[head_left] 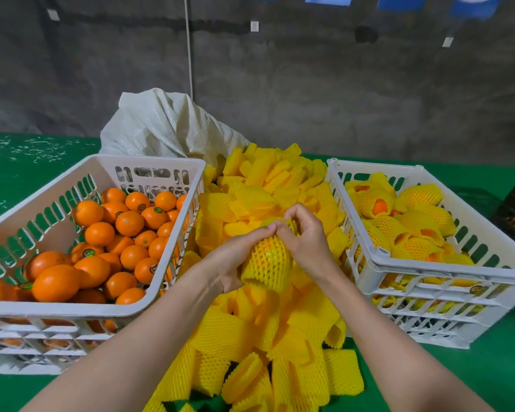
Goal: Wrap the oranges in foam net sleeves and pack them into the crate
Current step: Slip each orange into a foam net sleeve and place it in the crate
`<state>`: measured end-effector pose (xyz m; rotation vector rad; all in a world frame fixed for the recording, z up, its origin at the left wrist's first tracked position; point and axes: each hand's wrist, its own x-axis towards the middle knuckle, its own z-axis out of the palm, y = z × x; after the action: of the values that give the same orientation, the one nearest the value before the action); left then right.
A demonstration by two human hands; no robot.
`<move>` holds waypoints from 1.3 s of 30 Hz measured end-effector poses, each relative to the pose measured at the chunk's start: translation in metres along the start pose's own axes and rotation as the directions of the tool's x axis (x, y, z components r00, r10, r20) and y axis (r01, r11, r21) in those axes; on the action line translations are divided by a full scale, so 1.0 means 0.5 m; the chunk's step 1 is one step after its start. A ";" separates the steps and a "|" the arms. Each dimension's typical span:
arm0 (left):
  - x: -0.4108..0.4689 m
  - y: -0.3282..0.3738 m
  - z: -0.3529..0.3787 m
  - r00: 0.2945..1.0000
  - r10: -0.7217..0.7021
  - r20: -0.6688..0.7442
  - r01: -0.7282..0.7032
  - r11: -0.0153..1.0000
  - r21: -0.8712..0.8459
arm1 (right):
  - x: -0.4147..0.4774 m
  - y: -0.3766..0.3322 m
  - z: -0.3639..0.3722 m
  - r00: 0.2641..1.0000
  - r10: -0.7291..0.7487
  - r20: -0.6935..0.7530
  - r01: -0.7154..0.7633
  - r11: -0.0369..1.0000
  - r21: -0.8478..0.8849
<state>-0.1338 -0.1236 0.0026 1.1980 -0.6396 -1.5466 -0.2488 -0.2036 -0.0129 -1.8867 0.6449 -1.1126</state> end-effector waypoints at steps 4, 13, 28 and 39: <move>0.005 -0.004 0.005 0.977 0.113 -0.180 -0.115 0.993 0.000 | -0.038 0.023 0.004 0.993 0.082 -0.081 -0.083 0.997 0.000; 0.013 -0.007 0.031 0.974 0.133 -0.185 -0.155 0.982 -0.110 | -0.081 0.004 0.021 0.995 0.081 0.054 -0.082 0.996 0.023; 0.168 -0.059 0.260 0.759 0.634 0.149 -0.550 0.502 0.667 | 0.004 0.059 -0.293 0.884 0.061 -0.464 -0.273 0.872 -0.405; 0.272 -0.076 0.333 0.820 0.495 0.289 -0.419 0.173 0.892 | 0.017 0.148 -0.490 0.677 0.626 -0.387 -0.571 0.115 -0.813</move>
<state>-0.2978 -0.2663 -0.0198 1.6292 -1.8536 -0.4495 -0.4617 -0.3459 -0.0081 -2.0447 2.1257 -0.0234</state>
